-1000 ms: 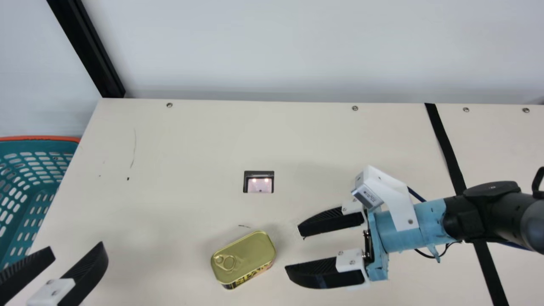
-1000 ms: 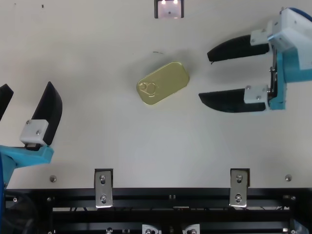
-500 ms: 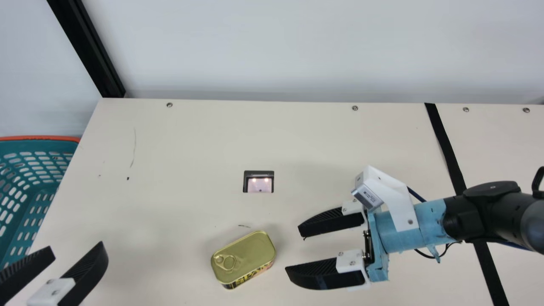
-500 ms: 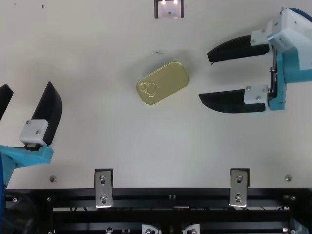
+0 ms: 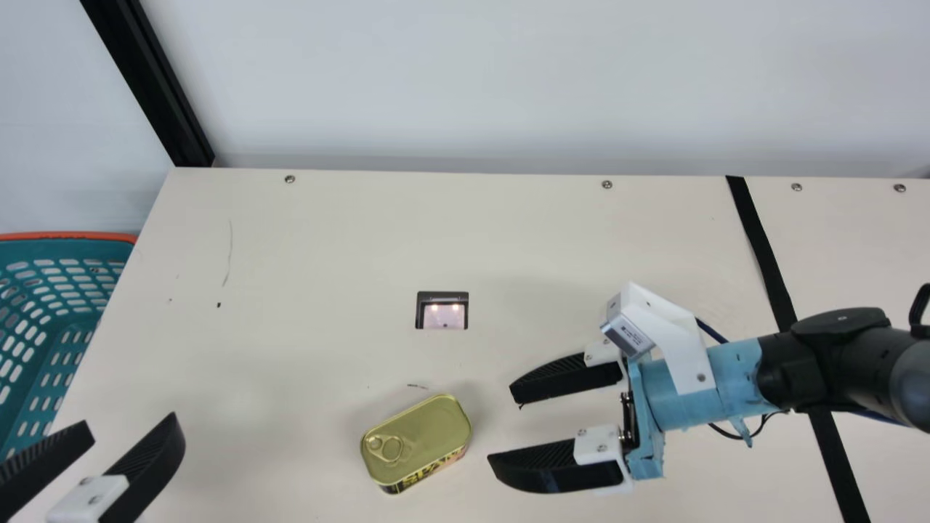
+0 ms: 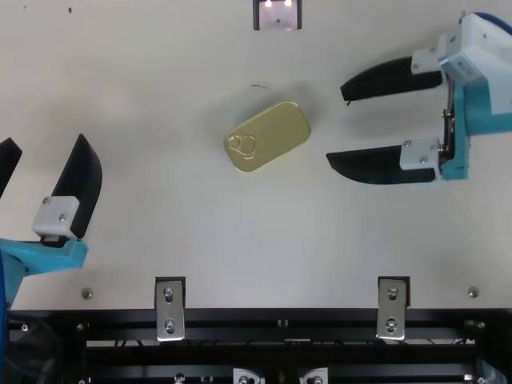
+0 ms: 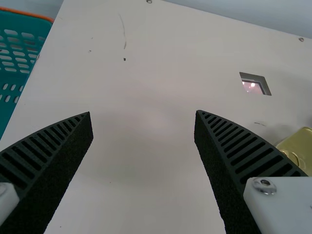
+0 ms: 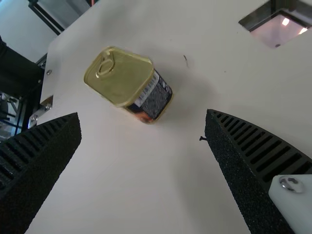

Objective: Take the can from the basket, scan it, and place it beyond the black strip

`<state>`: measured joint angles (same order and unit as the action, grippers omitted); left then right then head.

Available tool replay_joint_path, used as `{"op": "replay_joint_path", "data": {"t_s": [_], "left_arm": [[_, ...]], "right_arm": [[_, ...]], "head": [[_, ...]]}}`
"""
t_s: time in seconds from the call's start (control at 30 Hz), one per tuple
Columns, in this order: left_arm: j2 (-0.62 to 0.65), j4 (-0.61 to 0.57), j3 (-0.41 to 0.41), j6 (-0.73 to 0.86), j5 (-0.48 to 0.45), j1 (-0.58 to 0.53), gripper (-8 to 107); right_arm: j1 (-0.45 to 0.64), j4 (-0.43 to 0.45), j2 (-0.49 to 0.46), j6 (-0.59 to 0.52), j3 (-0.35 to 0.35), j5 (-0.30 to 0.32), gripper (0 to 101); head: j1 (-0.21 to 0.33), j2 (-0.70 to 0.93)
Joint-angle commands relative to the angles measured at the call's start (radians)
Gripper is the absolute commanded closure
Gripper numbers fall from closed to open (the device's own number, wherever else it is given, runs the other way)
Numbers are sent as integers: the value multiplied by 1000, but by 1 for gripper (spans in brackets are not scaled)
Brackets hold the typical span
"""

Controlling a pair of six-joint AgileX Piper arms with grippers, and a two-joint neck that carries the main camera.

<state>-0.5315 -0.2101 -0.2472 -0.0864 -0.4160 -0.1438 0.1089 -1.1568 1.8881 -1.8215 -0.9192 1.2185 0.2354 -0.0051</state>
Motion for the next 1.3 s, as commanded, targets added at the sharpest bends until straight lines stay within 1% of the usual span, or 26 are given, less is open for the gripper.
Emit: {"op": "replay_joint_path", "data": {"t_s": [0.0, 0.2, 0.37, 0.57, 0.7, 0.77, 0.87, 1.0, 1.17, 1.2, 1.27], "left_arm": [[0, 0, 0, 0, 0, 0, 9], [0, 0, 0, 0, 0, 0, 9], [0, 0, 0, 0, 0, 0, 9], [0, 0, 0, 0, 0, 0, 9], [0, 0, 0, 0, 0, 0, 9], [0, 0, 0, 0, 0, 0, 9], [0, 0, 0, 0, 0, 0, 9], [0, 0, 0, 0, 0, 0, 9], [0, 0, 0, 0, 0, 0, 9], [0, 0, 0, 0, 0, 0, 9], [0, 0, 0, 0, 0, 0, 9]], "right_arm": [[6, 4, -11, 5, -4, -7, 0], [6, -1, -70, 13, -20, -58, 0], [-16, 35, -142, 40, -47, -116, 0], [-78, 141, -227, 101, -99, -186, 0], [-141, 234, -271, 158, -150, -202, 0], [-178, 287, -287, 193, -180, -197, 0], [-239, 372, -303, 250, -233, -172, 0], [-326, 480, -304, 323, -314, -107, 0], [-435, 592, -279, 400, -425, -19, 0], [-454, 610, -271, 411, -447, -5, 0], [-503, 637, -250, 430, -472, 2, 0]], "head": [[5, 0], [5, 0], [5, 0], [5, 0], [5, 0], [5, 0], [5, 0], [5, 0], [5, 0], [5, 0], [5, 0]]}}
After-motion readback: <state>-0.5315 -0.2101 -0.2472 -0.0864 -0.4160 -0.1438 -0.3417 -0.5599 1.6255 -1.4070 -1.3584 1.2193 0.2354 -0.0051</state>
